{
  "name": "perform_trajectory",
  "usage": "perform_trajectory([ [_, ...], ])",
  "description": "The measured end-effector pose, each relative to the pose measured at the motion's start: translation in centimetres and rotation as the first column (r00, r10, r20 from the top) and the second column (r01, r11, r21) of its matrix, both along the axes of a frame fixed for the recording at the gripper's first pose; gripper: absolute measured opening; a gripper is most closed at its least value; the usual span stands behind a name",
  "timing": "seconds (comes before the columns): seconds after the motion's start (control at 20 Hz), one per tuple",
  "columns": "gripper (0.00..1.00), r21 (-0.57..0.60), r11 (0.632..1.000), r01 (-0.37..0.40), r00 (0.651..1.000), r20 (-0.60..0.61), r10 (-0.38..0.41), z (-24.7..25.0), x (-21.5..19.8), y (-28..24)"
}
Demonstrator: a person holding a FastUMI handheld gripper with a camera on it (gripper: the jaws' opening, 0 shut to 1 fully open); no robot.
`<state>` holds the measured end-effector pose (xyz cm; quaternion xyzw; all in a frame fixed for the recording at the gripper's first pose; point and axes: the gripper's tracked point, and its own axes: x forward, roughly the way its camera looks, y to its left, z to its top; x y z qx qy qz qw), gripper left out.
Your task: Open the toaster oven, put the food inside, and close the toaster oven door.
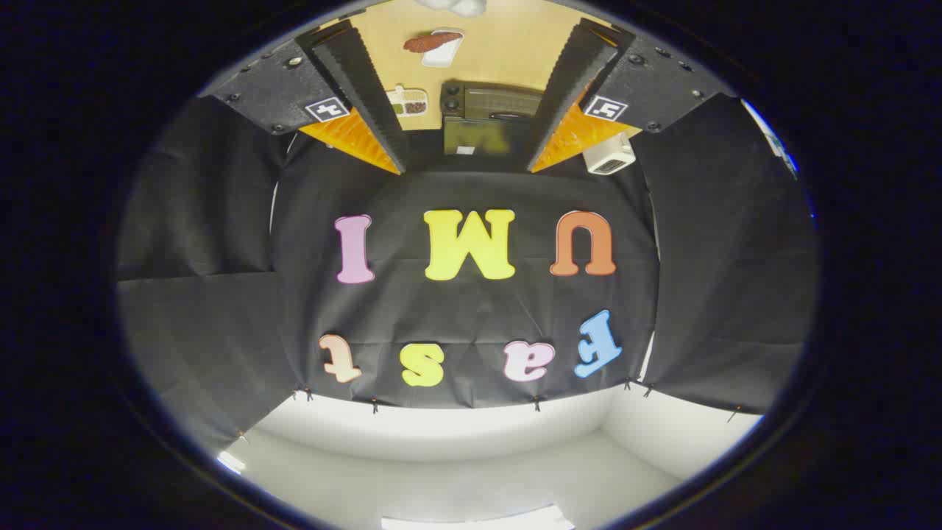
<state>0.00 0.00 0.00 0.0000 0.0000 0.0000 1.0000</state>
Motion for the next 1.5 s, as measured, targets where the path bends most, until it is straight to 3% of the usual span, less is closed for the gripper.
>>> perform_trajectory([
  [0.65,1.00,-0.030,1.000,0.010,1.000,-0.001,-0.010,-0.2,0.1,0.2],
  [0.9,1.00,-0.029,0.999,0.018,1.000,-0.014,-0.019,-3.1,2.0,0.1],
  [1.2,1.00,-0.036,0.998,0.045,0.996,-0.077,-0.048,-10.0,7.8,0.3],
  [1.5,1.00,0.012,1.000,0.003,0.988,-0.152,-0.001,-17.2,17.4,5.0],
])
